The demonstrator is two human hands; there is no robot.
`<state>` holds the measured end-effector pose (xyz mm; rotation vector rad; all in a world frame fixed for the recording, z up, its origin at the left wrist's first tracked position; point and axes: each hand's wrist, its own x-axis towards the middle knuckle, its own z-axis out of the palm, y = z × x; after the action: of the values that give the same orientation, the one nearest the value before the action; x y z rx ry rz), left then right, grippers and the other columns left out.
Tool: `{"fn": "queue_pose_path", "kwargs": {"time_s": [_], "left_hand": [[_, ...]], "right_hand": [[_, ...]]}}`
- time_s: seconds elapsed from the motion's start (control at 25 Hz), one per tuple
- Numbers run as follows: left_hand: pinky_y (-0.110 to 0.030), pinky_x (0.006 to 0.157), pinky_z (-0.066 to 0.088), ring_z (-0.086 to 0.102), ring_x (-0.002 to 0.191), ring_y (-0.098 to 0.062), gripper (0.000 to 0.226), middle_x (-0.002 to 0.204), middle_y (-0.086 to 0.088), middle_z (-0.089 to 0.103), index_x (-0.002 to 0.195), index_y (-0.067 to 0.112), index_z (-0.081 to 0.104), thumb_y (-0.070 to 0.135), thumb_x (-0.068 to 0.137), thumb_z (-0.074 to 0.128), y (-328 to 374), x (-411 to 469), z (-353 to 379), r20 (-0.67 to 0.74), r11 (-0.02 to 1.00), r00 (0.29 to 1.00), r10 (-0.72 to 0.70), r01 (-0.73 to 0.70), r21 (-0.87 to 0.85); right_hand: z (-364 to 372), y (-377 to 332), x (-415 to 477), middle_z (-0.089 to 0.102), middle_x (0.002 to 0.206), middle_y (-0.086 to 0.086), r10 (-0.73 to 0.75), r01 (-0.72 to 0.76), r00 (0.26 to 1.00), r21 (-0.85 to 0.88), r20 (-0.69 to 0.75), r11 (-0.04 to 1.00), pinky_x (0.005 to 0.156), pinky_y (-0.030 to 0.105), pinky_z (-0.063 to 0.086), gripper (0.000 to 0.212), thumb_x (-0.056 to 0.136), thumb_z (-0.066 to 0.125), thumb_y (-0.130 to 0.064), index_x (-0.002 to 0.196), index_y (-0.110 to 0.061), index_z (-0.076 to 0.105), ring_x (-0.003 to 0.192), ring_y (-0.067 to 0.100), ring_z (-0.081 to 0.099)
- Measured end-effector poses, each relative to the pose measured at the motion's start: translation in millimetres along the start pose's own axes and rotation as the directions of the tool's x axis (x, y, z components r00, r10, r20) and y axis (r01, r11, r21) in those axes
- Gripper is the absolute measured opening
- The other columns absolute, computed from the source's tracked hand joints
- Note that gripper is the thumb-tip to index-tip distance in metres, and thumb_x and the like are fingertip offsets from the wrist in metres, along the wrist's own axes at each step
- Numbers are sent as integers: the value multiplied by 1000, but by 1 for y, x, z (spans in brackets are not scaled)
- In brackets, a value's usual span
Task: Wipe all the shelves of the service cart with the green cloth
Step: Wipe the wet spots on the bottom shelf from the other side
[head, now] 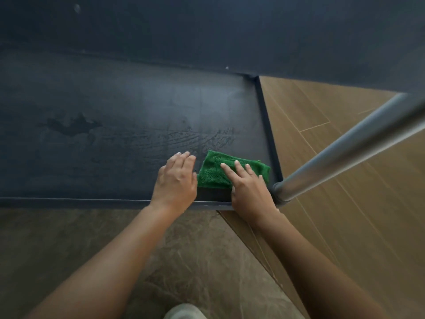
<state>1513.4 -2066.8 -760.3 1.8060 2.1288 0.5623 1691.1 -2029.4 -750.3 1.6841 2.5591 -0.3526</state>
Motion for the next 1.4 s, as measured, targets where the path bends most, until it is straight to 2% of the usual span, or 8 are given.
{"fn": "queue_pose_path", "kwargs": {"time_s": [0.16, 0.28, 0.4, 0.56, 0.72, 1.0, 1.16, 1.4], "left_hand": [[-36, 117, 0, -10, 147, -18, 57, 161, 1, -1, 153, 21, 7, 41, 101, 19, -15, -2, 21, 86, 980, 995, -57, 39, 196], [-38, 117, -14, -19, 145, -12, 64, 160, 7, -12, 152, 24, -4, 49, 94, -2, -22, -7, 31, 111, 966, 990, -90, 59, 254], [-40, 114, -21, -23, 143, -10, 66, 157, 9, -20, 150, 25, -11, 51, 89, -10, -22, -5, 33, 130, 961, 988, -85, 46, 274], [-42, 113, -22, -21, 144, -13, 64, 158, 6, -18, 151, 22, -11, 49, 93, -5, -21, -7, 31, 133, 952, 988, -83, 40, 304], [-44, 111, -24, -20, 145, -13, 62, 159, 6, -18, 151, 22, -11, 45, 94, -4, -20, -5, 30, 129, 945, 989, -78, 33, 324], [-49, 114, -19, -14, 146, -12, 57, 160, 7, -10, 152, 22, -2, 39, 98, 4, -18, -4, 32, 76, 949, 995, -62, 35, 314], [-48, 114, -18, -13, 146, -12, 58, 160, 7, -9, 153, 23, -2, 33, 97, 11, -22, -5, 32, 74, 957, 996, -57, 33, 290], [-55, 110, -22, -17, 145, -12, 58, 160, 12, -8, 152, 30, -1, 44, 95, -2, -20, -8, 30, 61, 953, 992, -114, 92, 288]], "right_hand": [[6, -10, 11, -1, 159, 14, 2, 15, 995, -173, 100, 985, 107, 66, 13, 78, 93, 40, -1, 150, -33, -2, 144, 42, 0], [10, -11, 25, 0, 158, 17, -3, 16, 999, -245, 54, 970, 105, 68, 16, 71, 97, 35, -3, 151, -30, -1, 142, 46, 3], [5, -17, 64, 5, 158, 17, 14, -9, 1000, -255, 16, 967, 103, 70, 17, 66, 97, 32, -3, 151, -29, 6, 142, 46, 6], [-15, -26, 150, 9, 158, 15, 126, -115, 991, -204, 43, 972, 103, 72, 15, 68, 95, 34, 2, 151, -30, 14, 142, 46, 7], [-26, -29, 185, 10, 157, 16, 158, -132, 981, -208, 112, 969, 105, 70, 17, 68, 95, 35, 4, 151, -28, 15, 142, 45, 9], [-5, -31, 72, 15, 155, 21, 13, -2, 999, -231, 47, 973, 104, 65, 28, 64, 94, 31, 1, 151, -21, 12, 139, 47, 18], [15, -31, -1, 6, 157, 19, -42, 60, 995, -198, 94, 978, 107, 64, 20, 76, 91, 39, 3, 152, -23, 2, 142, 45, 9], [17, -24, 18, -2, 159, 13, -28, 36, 997, -115, 69, 993, 107, 68, 2, 76, 92, 41, -1, 150, -35, 4, 143, 42, -5]]}}
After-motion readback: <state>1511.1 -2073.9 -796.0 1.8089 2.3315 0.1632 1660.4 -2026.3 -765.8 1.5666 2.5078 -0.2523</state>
